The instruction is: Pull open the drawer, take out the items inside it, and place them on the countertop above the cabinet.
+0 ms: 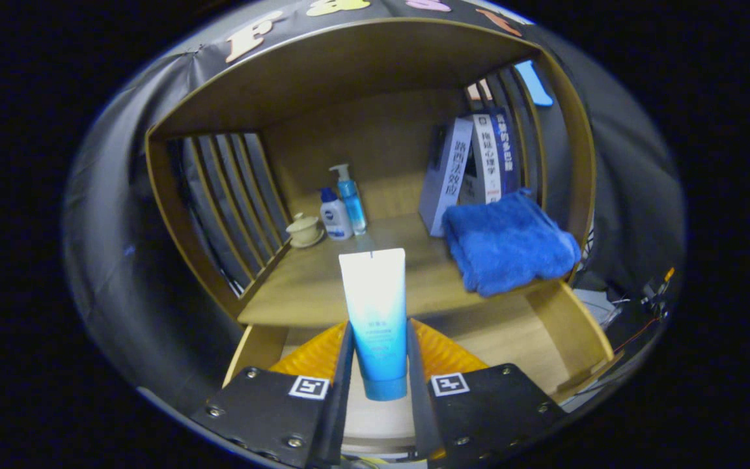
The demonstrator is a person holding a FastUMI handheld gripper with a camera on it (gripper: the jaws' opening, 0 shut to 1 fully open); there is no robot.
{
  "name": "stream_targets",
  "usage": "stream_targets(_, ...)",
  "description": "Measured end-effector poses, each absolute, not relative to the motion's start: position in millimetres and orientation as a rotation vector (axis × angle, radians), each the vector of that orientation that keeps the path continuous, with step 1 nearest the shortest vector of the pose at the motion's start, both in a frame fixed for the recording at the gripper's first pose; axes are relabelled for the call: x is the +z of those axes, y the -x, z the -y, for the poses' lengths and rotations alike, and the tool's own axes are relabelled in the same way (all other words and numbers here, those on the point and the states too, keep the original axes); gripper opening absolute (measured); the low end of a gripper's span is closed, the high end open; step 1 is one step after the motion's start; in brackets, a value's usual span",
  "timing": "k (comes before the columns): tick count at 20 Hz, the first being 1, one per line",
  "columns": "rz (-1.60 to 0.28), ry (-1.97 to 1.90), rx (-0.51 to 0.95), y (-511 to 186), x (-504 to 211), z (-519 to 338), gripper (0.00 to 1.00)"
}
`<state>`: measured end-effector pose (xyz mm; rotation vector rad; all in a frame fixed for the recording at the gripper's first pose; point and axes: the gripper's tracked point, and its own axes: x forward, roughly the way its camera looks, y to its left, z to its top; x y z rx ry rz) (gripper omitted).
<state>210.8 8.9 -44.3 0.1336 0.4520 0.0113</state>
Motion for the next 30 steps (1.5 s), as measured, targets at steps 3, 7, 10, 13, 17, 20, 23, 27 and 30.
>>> stream_targets(3, -0.428, -0.092, 0.006, -241.1, -20.4, -10.0, 0.43)
stream_targets(7, -0.461, -0.087, 0.001, -277.9, -21.8, -18.1, 0.43)
stream_targets(10, -0.498, -0.055, -0.02, -304.1, -43.0, -16.1, 0.43)
stream_targets(13, -0.539, -0.024, -0.025, -324.6, -72.8, -17.7, 0.43)
stream_targets(17, -0.574, -0.002, -0.031, -346.5, -106.3, -21.3, 0.43)
stream_targets(20, -0.583, -0.032, -0.036, -357.8, -117.8, -26.0, 0.43)
stream_targets(23, -0.583, -0.052, -0.045, -366.0, -123.5, -29.5, 0.43)
stream_targets(27, -0.576, -0.054, -0.044, -366.7, -123.8, -32.9, 0.45)
stream_targets(30, -0.531, -0.043, -0.05, -361.4, -108.1, -29.6, 0.46)
